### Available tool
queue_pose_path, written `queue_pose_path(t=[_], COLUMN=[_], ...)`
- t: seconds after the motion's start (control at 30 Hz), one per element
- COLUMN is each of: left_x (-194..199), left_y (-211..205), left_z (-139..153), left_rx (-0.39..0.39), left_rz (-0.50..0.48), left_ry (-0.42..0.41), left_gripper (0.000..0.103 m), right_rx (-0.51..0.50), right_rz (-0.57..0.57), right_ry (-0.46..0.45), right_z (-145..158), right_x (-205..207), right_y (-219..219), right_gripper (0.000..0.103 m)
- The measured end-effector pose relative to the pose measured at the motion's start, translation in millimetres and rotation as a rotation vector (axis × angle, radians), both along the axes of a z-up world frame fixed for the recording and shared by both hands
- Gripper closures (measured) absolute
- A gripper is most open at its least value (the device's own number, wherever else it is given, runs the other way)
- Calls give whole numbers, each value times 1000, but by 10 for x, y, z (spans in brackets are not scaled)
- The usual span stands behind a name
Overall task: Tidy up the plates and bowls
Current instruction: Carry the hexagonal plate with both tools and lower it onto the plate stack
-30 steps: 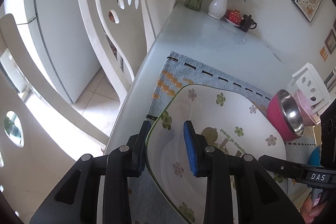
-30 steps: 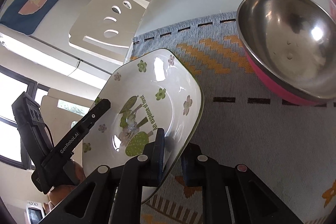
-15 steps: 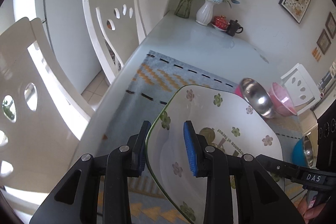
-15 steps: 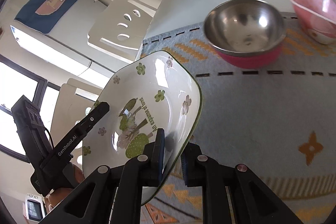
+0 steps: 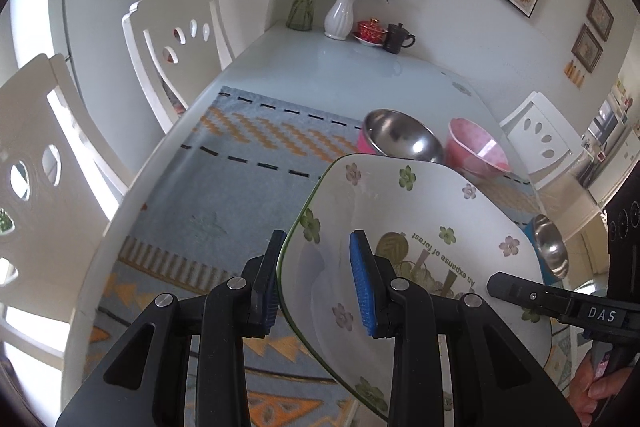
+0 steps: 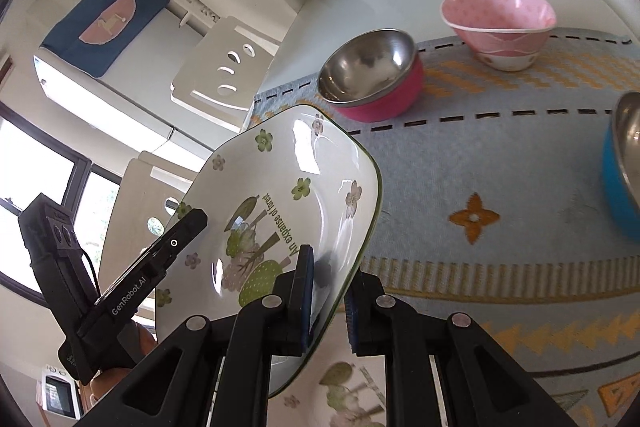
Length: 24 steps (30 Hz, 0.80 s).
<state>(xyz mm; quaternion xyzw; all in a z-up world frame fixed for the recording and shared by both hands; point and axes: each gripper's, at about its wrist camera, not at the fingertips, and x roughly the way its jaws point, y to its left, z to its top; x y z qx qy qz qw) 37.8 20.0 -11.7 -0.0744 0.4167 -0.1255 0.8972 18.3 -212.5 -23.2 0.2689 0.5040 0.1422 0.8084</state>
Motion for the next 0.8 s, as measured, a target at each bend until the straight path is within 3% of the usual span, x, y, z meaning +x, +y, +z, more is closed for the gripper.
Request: queue_pose_path(t=[0.13, 0.27, 0.53, 0.8], left_x=[-129, -247, -448, -667], left_y=[-34, -131, -120, -167], left_z=[5, 19, -35, -145], left_rx=[-75, -38, -69, -51], left_rz=[4, -4, -15, -38], left_ry=[20, 21, 61, 94], left_gripper=[75, 75, 75, 75], right_rx=[-3, -6, -16, -18], right_rz=[-7, 7, 32, 48], right_ry=[1, -3, 6, 26], right_z=[14, 26, -14, -126], right_x=[-113, -240, -436, -604], right_y=[-109, -194, -257, -287], right_gripper=[89, 89, 89, 89])
